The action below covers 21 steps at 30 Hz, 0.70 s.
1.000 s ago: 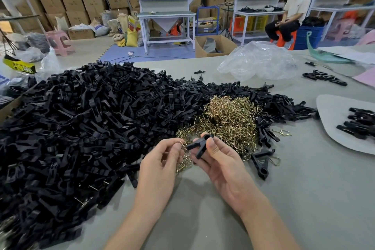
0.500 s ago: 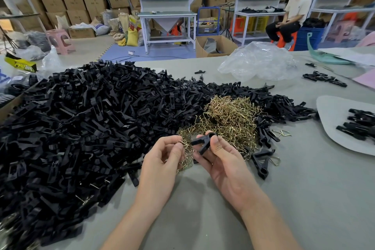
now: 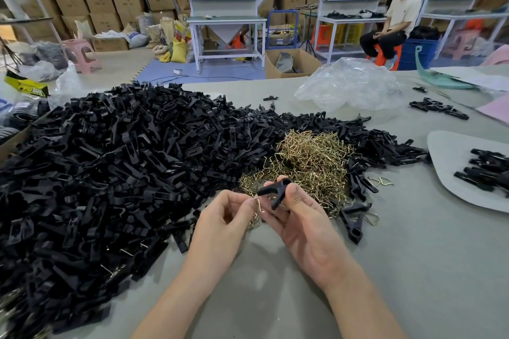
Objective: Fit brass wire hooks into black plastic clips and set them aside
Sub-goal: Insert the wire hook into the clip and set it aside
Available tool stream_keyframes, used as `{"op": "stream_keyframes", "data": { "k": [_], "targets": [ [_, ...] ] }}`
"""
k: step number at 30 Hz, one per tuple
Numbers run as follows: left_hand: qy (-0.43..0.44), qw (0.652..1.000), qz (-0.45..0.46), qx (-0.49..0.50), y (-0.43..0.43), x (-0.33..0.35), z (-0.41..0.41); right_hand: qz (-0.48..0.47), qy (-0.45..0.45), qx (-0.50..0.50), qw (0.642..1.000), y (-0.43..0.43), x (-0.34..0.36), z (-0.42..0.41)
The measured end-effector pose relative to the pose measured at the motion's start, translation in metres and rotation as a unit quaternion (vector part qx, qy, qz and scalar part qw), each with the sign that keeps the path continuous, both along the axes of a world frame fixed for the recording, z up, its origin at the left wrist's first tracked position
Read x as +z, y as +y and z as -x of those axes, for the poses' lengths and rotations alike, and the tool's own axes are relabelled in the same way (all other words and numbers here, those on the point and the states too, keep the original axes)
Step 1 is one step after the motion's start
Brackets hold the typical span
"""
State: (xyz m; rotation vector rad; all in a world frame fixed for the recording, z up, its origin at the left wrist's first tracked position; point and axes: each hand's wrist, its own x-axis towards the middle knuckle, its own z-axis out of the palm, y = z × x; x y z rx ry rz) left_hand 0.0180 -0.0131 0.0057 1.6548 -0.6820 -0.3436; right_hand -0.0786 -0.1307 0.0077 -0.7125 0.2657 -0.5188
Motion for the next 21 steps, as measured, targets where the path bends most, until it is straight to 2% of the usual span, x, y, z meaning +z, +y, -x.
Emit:
{"op": "stream_keyframes", "data": {
  "k": [2, 4, 6, 9, 14, 21],
  "targets": [
    [0.155, 0.985, 0.072, -0.012, -0.002, 0.003, 0.001, 0.008, -0.009, -0.013, 1.0, 0.0, 0.001, 0.0],
    [0.314, 0.937, 0.144, -0.042, -0.004, 0.007, 0.003, 0.017, -0.022, -0.018, 0.999, 0.001, 0.001, 0.0],
    [0.389, 0.903, 0.173, -0.059, -0.006, 0.006, 0.003, 0.037, -0.037, -0.008, 0.999, 0.003, 0.0, -0.001],
    [0.424, 0.885, 0.18, -0.062, -0.008, 0.003, 0.005, 0.093, -0.042, -0.007, 0.995, 0.006, -0.004, -0.002],
    [0.445, 0.879, 0.162, -0.06, -0.008, 0.003, 0.008, 0.18, -0.026, -0.038, 0.983, 0.007, -0.007, -0.006],
    [0.434, 0.884, 0.166, -0.049, -0.01, 0.004, 0.012, 0.191, -0.024, -0.053, 0.98, 0.007, -0.008, -0.007]
  ]
}}
